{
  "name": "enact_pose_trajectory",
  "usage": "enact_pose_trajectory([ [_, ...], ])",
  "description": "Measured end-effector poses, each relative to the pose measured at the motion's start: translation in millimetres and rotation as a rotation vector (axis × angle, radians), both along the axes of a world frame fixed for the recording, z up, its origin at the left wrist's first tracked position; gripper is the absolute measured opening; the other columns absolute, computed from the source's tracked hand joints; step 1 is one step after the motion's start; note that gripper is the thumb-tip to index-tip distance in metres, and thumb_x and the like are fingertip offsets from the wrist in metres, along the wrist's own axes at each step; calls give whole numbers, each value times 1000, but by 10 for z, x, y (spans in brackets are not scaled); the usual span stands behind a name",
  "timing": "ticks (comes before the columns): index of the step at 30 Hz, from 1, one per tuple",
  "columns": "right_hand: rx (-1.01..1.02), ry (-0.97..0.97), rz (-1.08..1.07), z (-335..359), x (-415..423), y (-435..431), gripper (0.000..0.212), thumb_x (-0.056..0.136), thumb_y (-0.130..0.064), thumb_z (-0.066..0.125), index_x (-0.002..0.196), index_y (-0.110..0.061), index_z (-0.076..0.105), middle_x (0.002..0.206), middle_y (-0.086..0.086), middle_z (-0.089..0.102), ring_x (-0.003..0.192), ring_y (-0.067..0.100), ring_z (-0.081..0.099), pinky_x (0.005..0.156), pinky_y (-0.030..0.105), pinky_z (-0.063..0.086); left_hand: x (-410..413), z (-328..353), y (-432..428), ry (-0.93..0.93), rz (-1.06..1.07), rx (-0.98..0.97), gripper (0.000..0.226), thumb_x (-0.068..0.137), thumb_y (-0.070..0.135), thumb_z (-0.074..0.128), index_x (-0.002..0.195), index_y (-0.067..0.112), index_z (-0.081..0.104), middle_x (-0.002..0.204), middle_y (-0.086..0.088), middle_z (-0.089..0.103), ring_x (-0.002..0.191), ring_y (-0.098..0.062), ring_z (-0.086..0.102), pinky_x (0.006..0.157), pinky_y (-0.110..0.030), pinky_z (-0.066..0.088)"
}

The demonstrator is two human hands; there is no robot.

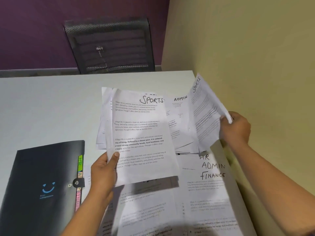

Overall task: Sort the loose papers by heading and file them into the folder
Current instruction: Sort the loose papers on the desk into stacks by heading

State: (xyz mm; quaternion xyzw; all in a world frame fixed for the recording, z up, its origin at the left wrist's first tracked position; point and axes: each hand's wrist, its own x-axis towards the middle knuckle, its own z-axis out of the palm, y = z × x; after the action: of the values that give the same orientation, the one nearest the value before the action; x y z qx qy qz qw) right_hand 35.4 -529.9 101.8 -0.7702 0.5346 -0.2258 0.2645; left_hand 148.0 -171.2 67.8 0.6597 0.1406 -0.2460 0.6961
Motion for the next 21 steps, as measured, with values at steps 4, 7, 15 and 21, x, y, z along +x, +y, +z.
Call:
enact_pose_trajectory([
  [4,111,-396,-48,463,-351,277,8,88,-21,63,85,-22,70,72,-3,63,64,17,55,64,28,43,-131,66,98,-9,-5,-6,19,97,15,57,110,15,71,107,-8,75,100,-23,71,85,-35,55],
  [7,383,-653,-101,690,-639,625,6,89,-18,67,84,-20,71,79,-6,72,64,10,63,67,33,53,-235,119,169,-8,-2,-5,19,97,15,57,111,14,70,103,-5,76,99,-22,71,80,-33,57],
  [15,953,-588,-24,633,-1080,1695,13,98,-15,57,106,-11,67,100,9,77,81,23,75,64,33,59,-561,239,313,3,-41,-26,20,97,11,57,111,18,69,105,-3,76,96,-19,72,76,-33,59],
  [21,1058,-268,275,417,-1172,1904,30,88,-16,70,116,-8,64,102,4,77,75,9,73,57,18,52,-867,356,423,-14,-128,-64,22,97,13,56,115,18,68,106,-2,76,99,-20,72,85,-40,56],
])
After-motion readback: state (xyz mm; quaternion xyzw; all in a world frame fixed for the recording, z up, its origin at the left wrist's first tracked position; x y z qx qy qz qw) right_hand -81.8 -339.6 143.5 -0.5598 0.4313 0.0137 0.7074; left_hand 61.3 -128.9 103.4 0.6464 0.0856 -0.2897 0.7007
